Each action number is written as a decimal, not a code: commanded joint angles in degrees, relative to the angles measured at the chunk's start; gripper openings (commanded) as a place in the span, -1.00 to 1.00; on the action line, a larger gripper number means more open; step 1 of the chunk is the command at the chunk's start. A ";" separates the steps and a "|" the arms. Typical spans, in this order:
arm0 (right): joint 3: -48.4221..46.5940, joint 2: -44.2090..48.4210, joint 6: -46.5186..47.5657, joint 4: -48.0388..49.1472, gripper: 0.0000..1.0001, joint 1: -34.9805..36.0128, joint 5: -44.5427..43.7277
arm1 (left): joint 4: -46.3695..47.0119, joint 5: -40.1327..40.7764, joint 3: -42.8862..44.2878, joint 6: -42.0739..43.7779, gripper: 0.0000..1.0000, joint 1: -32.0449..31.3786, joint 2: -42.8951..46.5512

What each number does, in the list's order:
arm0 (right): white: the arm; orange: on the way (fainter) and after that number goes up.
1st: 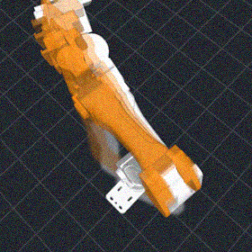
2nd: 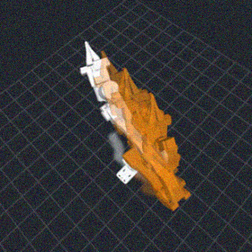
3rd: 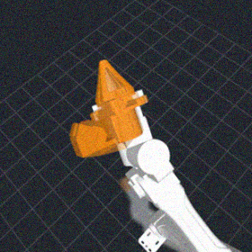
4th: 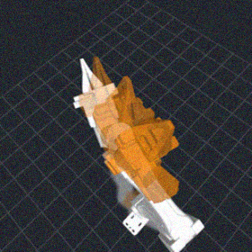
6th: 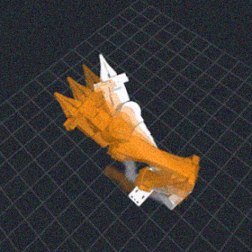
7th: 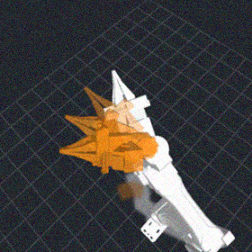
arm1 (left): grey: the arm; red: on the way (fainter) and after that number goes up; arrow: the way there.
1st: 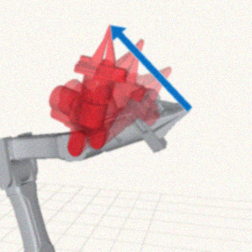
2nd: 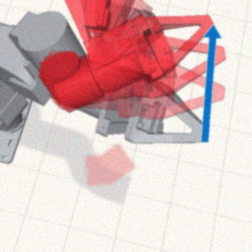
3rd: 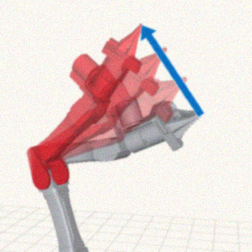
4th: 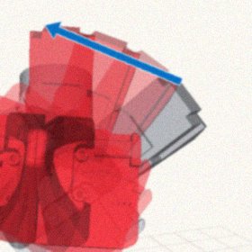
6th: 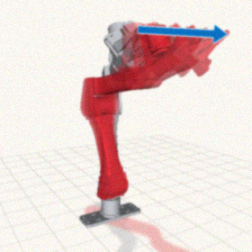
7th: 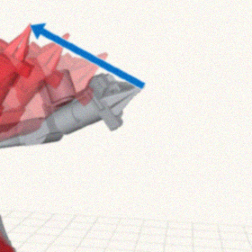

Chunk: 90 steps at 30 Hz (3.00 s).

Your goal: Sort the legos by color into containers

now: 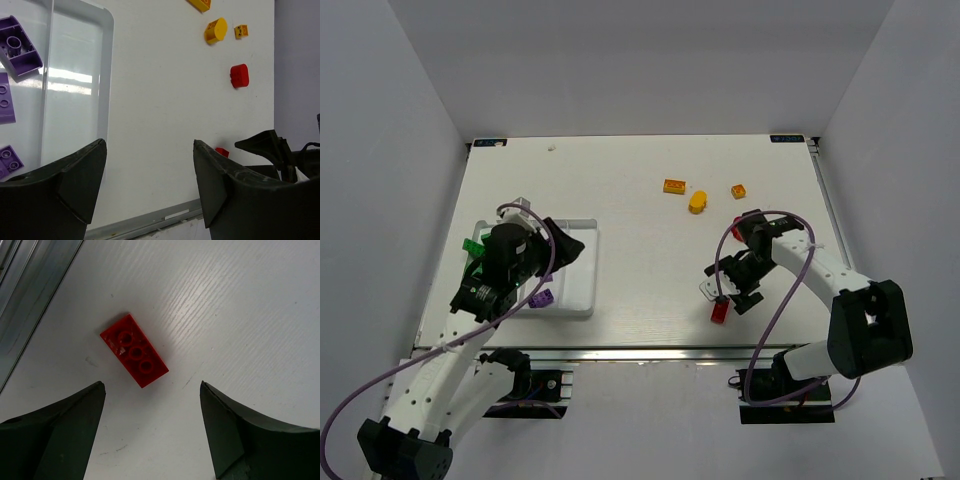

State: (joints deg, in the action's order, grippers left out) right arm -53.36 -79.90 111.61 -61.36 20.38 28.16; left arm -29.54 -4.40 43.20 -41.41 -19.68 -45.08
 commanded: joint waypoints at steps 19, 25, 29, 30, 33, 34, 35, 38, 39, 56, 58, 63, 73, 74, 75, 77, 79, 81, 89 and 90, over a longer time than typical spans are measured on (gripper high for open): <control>4.23 -5.44 14.33 5.11 0.39 5.99 -6.10 | -2.45 3.61 -1.63 -1.39 0.59 -0.27 4.91; 5.81 -6.32 14.25 6.43 0.19 6.07 -7.77 | -1.58 2.22 -3.03 -3.06 0.59 -0.27 5.79; 6.34 -6.23 13.02 7.66 -0.04 6.07 -7.69 | 2.19 -1.91 -5.14 -4.82 0.61 -0.27 6.58; 6.17 -6.41 12.49 8.01 -0.09 6.16 -7.60 | 4.90 -2.97 -5.84 -5.34 0.61 -0.27 7.11; 4.42 -7.02 8.20 8.37 -0.37 6.16 -6.02 | 11.92 -7.62 -9.18 -8.16 0.61 -0.27 7.90; 3.54 -7.37 6.62 7.93 -0.43 6.16 -5.41 | 13.79 -8.85 -10.14 -9.47 0.61 -0.27 8.16; 1.27 -7.90 2.16 7.75 -0.53 6.16 -3.40 | 17.29 -10.96 -11.63 -9.83 0.61 -0.27 8.17; -4.53 -9.92 -9.53 6.79 -0.70 6.07 4.07 | 20.83 -12.99 -12.79 -9.22 0.69 -0.36 8.08; -9.52 -12.19 -19.14 6.26 -0.75 6.16 6.09 | 22.32 -13.09 -12.70 -8.43 0.70 -0.70 8.08; -30.75 -19.68 -72.92 11.78 -0.94 10.82 38.36 | 38.67 -18.89 -9.89 6.60 0.67 -6.50 -3.77; -30.92 -19.86 -77.49 14.60 -0.94 11.52 40.91 | 40.86 -18.97 -9.80 6.78 0.66 -7.30 -4.84; -31.71 -21.00 -86.64 22.85 -0.95 11.96 45.39 | 44.12 -19.41 -9.19 5.82 0.63 -10.20 -8.44; -33.91 -23.72 -93.68 27.96 -0.97 11.96 50.58 | 53.09 -19.94 -11.21 0.11 0.60 -11.52 -8.53; -34.17 -23.81 -93.77 27.96 -0.97 11.96 50.85 | 53.44 -19.94 -11.30 -0.16 0.59 -11.52 -8.53; -34.26 -24.07 -93.77 28.05 -0.97 11.96 51.20 | 54.14 -20.03 -11.38 -0.43 0.58 -11.52 -8.53; -34.35 -23.99 -93.68 28.14 -0.97 11.96 51.99 | 54.24 -20.55 -11.21 -0.78 0.56 -11.52 -9.15; -34.44 -23.90 -94.12 28.58 -0.97 12.05 52.52 | 53.89 -20.73 -11.03 -0.78 0.54 -11.52 -9.85; -34.61 -23.64 -94.65 28.84 -0.97 11.96 52.96 | 53.89 -21.00 -11.03 -0.78 0.54 -11.61 -10.03; -33.82 -23.02 -97.02 31.57 -0.97 12.05 53.40 | 53.53 -21.26 -11.12 -1.04 0.48 -11.61 -10.29; -33.82 -23.11 -97.20 32.00 -0.97 12.05 53.31 | 53.79 -21.35 -11.21 -1.13 0.45 -11.61 -10.29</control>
State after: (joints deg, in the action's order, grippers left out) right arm -85.38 -103.85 15.99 -31.77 32.27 79.29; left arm 22.83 -24.75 31.77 -42.22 -30.94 -55.77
